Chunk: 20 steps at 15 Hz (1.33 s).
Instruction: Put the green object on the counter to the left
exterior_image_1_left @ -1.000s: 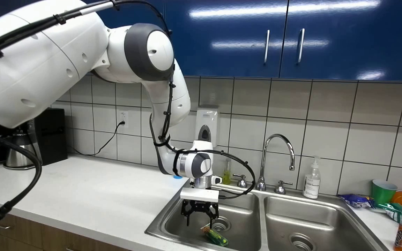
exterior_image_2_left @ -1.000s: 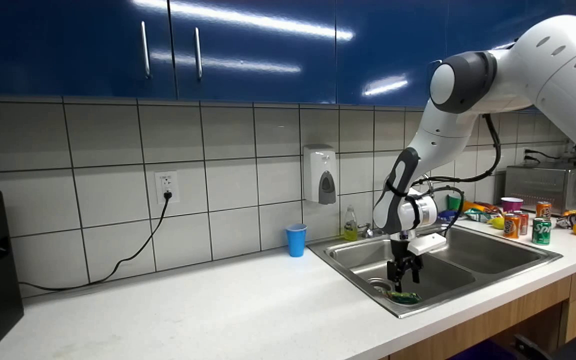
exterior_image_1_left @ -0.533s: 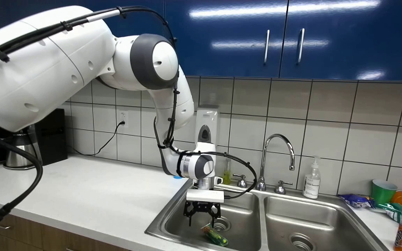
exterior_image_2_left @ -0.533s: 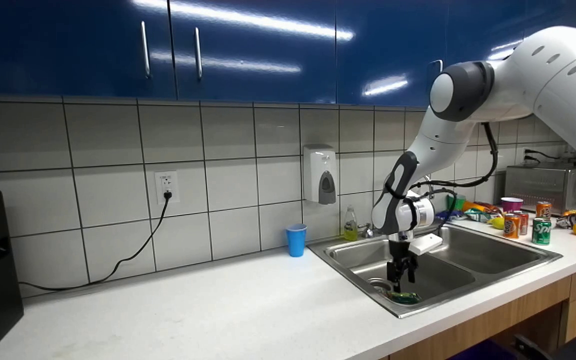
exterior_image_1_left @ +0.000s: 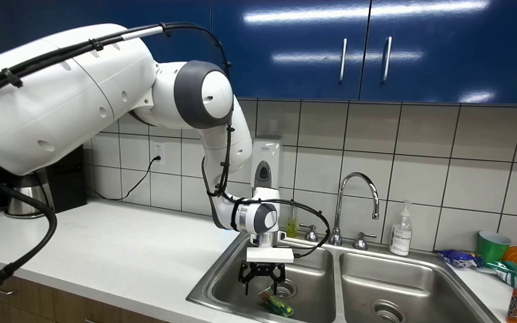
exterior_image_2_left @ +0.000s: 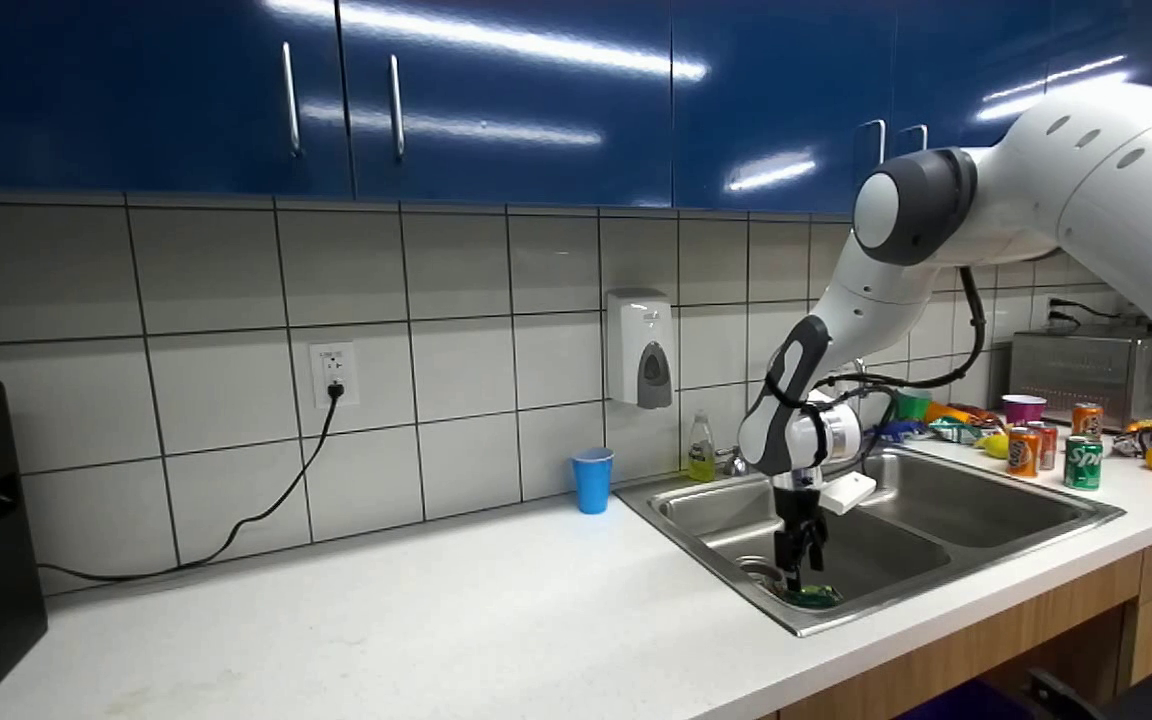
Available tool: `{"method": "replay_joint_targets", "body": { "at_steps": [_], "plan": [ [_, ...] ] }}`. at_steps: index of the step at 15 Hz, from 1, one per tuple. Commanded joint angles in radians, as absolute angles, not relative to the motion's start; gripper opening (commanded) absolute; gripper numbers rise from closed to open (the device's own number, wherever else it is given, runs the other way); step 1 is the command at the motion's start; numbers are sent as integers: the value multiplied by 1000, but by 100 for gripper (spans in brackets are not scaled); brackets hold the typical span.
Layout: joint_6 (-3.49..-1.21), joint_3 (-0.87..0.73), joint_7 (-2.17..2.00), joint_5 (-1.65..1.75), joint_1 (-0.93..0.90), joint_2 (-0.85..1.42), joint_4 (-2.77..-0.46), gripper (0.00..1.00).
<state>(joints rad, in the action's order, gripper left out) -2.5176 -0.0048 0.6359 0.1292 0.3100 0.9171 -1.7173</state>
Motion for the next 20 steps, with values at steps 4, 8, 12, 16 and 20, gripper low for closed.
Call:
{"method": "replay_joint_targets", "body": {
  "at_steps": [4, 8, 12, 16, 20],
  "plan": [
    [-2425, 17, 763, 138, 347, 1007, -1570, 100],
    [-2398, 14, 809, 138, 339, 1049, -1507, 100],
    [-2378, 12, 839, 134, 335, 1091, -1450, 100],
    [-2360, 8, 850, 132, 336, 1130, -1396, 100],
    [-2339, 4, 858, 135, 332, 1163, -1337, 100]
  ]
}}
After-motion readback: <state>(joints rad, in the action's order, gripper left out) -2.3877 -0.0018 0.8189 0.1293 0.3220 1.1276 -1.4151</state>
